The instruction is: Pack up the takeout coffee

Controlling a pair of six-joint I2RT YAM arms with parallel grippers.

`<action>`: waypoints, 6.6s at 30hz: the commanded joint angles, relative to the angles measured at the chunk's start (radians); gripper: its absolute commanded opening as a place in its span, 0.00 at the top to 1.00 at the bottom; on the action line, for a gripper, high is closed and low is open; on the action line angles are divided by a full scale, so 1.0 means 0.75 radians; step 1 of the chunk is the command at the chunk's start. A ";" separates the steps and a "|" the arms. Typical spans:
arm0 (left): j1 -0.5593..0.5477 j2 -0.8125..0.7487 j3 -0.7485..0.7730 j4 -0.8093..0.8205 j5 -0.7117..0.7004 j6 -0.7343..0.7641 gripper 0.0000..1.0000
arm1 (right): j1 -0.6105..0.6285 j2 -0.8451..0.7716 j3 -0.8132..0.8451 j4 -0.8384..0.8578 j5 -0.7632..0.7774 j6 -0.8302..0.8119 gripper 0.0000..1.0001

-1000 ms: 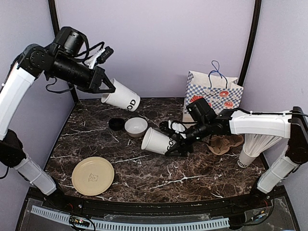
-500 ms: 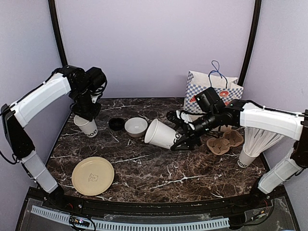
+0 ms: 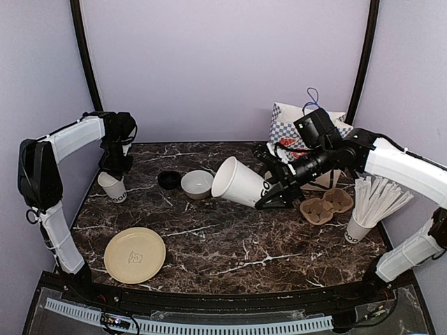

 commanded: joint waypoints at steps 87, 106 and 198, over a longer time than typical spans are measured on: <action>-1.088 0.076 0.361 0.131 0.582 0.438 0.97 | -0.371 -0.222 0.234 -0.142 0.496 0.030 0.07; -1.165 0.340 0.388 0.140 0.405 0.518 0.94 | -0.425 -0.240 0.179 -0.011 0.593 0.158 0.04; -0.311 0.551 0.328 0.353 0.112 0.567 0.68 | -0.470 -0.160 -0.510 0.473 0.233 0.122 0.27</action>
